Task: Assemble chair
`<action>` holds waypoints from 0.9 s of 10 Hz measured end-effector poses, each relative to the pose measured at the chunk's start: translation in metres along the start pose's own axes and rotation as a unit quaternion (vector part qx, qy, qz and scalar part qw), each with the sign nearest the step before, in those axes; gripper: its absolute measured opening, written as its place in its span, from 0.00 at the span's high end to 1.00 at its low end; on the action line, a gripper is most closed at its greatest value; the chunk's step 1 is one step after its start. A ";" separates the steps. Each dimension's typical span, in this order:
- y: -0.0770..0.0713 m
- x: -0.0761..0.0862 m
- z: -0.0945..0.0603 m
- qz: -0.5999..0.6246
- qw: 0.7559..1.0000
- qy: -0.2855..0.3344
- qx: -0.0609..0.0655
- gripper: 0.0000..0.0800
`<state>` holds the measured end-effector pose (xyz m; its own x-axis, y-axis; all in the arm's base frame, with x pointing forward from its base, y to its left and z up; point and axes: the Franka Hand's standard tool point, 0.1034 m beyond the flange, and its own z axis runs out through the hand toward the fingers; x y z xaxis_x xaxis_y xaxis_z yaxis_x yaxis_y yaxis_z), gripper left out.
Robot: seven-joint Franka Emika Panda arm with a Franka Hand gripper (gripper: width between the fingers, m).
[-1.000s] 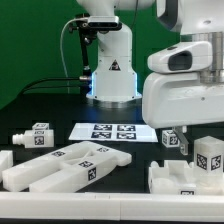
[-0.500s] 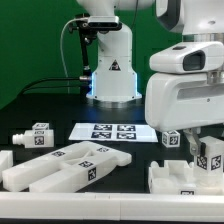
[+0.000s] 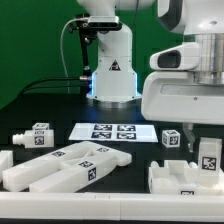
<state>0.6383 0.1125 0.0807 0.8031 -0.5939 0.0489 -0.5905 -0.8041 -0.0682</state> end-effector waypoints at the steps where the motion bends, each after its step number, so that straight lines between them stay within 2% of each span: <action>1: 0.000 0.003 0.000 0.082 0.997 -0.004 0.006 0.64; 4: 0.000 0.002 0.000 0.154 0.988 -0.005 0.006 0.64; 6: 0.000 0.003 0.000 0.111 0.994 -0.004 0.006 0.64; 7: 0.000 0.005 -0.001 -0.006 1.000 0.002 0.004 0.45; 8: 0.001 0.007 0.000 -0.119 0.993 0.006 0.007 0.29; 9: -0.001 0.005 0.000 -0.177 0.984 0.005 0.004 0.29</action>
Offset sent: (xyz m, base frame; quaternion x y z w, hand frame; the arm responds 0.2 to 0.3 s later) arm 0.0000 0.0000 0.0000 0.0000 0.0000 0.1296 0.9916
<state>0.6425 0.1101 0.0810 0.9573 -0.2774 0.0812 -0.2738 -0.9603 -0.0528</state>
